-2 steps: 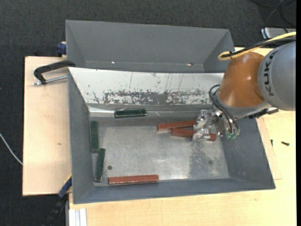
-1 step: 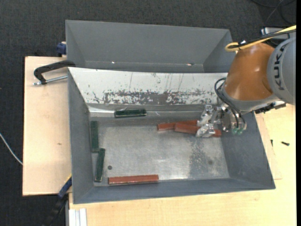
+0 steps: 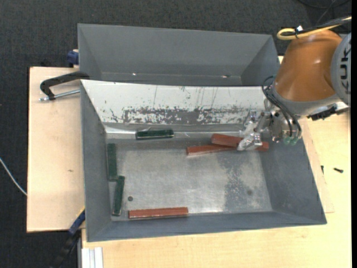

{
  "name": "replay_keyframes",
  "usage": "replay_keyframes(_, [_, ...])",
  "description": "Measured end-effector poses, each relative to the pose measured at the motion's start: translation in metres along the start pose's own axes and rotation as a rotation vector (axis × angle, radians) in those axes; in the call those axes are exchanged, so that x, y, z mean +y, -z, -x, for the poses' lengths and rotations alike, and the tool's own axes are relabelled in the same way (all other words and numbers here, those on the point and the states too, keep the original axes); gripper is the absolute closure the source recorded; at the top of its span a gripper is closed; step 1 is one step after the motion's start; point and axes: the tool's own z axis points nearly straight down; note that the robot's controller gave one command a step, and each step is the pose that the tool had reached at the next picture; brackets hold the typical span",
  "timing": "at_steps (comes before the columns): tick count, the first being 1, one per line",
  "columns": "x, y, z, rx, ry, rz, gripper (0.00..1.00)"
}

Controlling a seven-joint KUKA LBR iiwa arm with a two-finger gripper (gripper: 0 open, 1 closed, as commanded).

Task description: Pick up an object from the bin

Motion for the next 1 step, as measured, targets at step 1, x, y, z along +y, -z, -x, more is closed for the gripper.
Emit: replay_keyframes(1, [0.0004, 0.0422, -0.0002, -0.01, -0.001, -0.001, 1.0])
